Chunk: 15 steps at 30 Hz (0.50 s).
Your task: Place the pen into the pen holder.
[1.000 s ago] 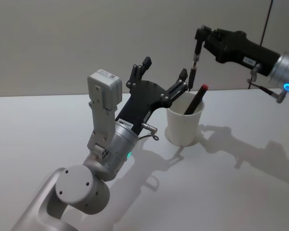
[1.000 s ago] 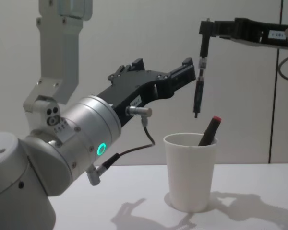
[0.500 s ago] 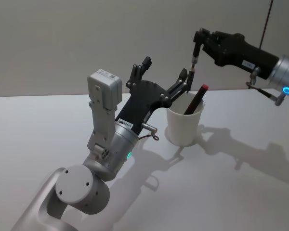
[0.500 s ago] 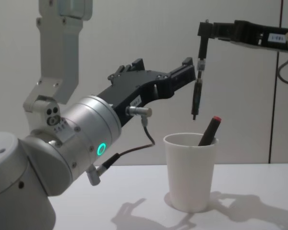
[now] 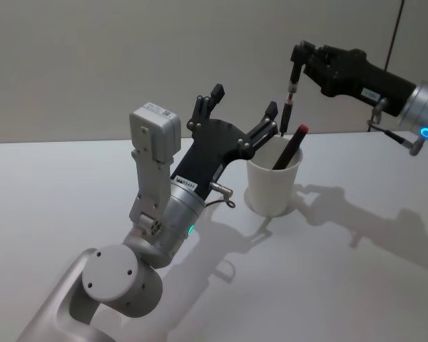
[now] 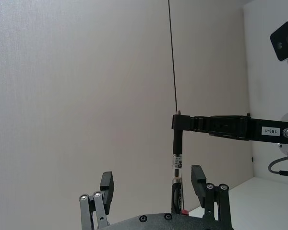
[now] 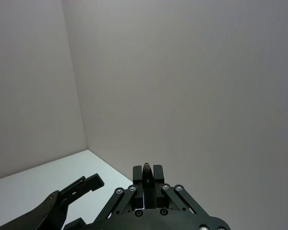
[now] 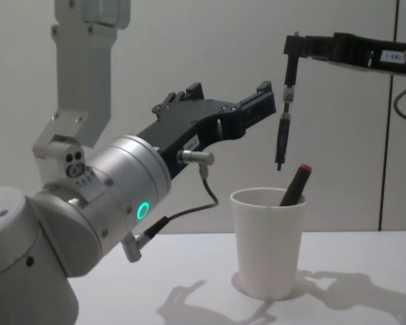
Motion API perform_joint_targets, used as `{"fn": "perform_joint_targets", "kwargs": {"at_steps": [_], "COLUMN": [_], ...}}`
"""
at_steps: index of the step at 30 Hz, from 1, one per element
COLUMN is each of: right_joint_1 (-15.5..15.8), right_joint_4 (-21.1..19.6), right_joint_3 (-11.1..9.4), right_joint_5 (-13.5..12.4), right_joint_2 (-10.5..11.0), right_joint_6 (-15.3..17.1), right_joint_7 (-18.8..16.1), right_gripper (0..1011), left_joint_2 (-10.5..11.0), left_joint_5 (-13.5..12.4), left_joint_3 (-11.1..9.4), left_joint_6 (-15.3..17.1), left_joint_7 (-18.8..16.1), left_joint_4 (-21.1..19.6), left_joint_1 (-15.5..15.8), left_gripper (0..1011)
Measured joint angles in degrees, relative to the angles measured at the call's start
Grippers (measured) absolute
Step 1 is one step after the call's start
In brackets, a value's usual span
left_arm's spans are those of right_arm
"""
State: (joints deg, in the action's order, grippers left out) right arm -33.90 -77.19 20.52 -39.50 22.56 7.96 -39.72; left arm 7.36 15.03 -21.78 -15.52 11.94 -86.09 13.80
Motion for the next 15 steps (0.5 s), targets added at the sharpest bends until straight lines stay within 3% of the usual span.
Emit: {"fn": "perform_joint_targets", "kwargs": {"at_steps": [15], "right_joint_1": [-0.10], "right_joint_4": [0.23], "right_joint_3": [-0.05], "right_joint_5": [0.12], "right_joint_2": [0.05], "right_joint_6": [-0.08], "right_joint_7": [0.25], "right_gripper": [120], "left_joint_2": [0.00], "left_joint_5": [0.00], "left_joint_3": [0.00], "left_joint_6": [0.00], "left_joint_7": [0.00], "left_joint_4": [0.00], "left_joint_1": [0.00], "left_gripper": [1001]}}
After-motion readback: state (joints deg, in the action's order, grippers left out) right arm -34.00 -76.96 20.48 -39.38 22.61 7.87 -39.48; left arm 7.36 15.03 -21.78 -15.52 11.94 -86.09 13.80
